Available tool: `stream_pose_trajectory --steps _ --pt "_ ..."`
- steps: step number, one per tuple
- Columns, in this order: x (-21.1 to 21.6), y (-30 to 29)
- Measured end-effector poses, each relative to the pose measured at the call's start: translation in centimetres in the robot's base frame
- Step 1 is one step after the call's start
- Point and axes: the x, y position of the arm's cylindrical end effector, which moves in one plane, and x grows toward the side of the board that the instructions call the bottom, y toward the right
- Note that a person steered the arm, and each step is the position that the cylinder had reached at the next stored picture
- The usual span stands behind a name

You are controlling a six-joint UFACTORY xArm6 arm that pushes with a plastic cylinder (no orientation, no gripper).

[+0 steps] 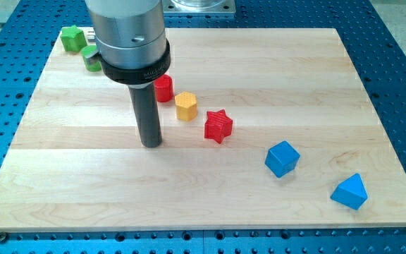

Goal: Move the blue triangle top right to the blue cube

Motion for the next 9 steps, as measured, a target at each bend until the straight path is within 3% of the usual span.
stream_pose_trajectory --steps 2,3,4,5,6,7,8,9 --pt "0.1 0.1" --pt "2.5 0.1" --pt "8.5 3.7" --pt "10.6 10.9" --pt "10.6 23.9" --pt "12.0 29.0" --pt "11.9 33.4" --pt "5.9 32.0"
